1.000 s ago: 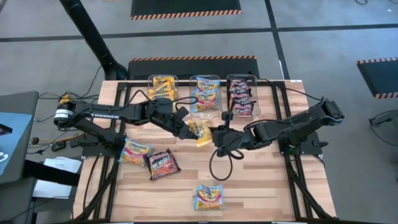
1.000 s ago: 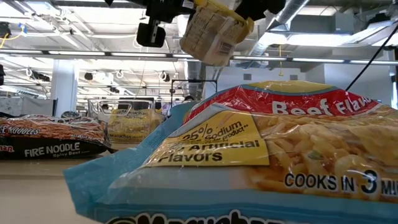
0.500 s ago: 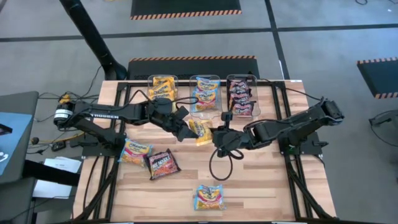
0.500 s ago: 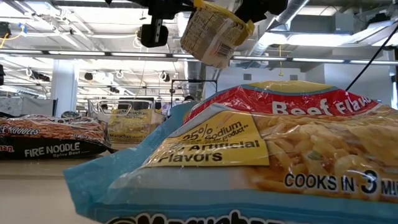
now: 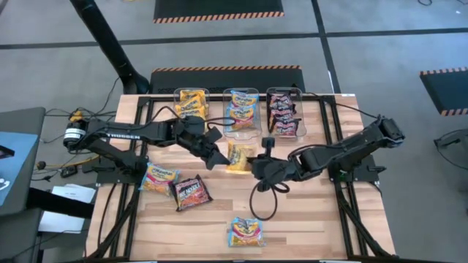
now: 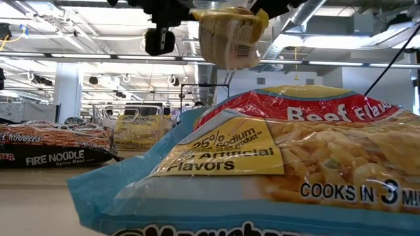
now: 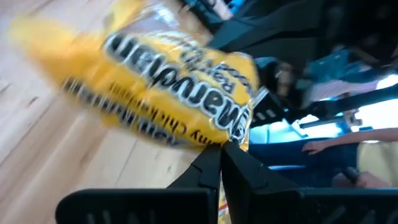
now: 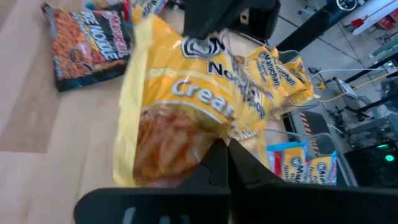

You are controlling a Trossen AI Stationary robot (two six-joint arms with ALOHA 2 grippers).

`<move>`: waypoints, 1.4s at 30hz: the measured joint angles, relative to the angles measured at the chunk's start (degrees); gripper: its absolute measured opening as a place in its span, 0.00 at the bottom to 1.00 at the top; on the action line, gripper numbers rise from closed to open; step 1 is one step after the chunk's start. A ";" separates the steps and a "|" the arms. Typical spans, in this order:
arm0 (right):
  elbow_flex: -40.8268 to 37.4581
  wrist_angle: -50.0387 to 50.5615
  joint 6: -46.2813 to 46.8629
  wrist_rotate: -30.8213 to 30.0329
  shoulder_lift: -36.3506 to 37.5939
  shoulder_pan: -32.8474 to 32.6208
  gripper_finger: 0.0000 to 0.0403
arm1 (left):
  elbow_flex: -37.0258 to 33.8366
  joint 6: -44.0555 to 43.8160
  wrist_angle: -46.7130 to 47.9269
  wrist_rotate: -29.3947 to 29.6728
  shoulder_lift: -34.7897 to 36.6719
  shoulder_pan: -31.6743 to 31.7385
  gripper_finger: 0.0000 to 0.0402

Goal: Sort Maruchan noodles
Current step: Put the yellow noodle pack into the left transparent bin

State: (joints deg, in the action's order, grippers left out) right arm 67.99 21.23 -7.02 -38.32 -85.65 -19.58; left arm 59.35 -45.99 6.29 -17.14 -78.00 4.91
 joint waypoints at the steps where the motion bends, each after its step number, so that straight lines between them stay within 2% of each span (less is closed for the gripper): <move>1: 0.00 -0.03 0.55 0.01 0.00 -0.24 0.00 | 0.00 0.45 0.88 0.04 0.00 0.02 0.00; 10: 0.11 0.90 11.47 1.42 -0.01 -2.09 0.00 | 0.00 2.38 4.67 3.12 -0.09 0.13 0.00; 23: 1.00 0.82 17.90 2.59 -12.44 -2.06 0.00 | -0.02 3.01 6.61 2.93 -0.09 0.24 0.00; 28: 4.00 3.01 20.52 4.73 -17.17 -1.41 0.00 | -0.06 3.32 7.64 1.43 -0.09 0.94 0.00; 32: 5.58 4.41 21.68 8.84 -20.73 -0.46 0.00 | -0.07 3.62 7.81 -2.87 -0.09 2.06 0.00; 36: 7.49 5.92 22.21 9.93 -23.08 -0.07 0.00 | -0.09 4.99 7.56 -7.08 0.11 3.34 0.00; 42: 8.72 6.69 22.22 15.46 -25.46 1.55 0.00 | -0.11 5.11 7.34 -7.61 2.88 4.22 0.00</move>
State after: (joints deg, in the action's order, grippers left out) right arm 76.71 27.92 15.20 -22.86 -111.11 -18.03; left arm 59.24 -40.88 13.63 -24.75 -75.12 9.13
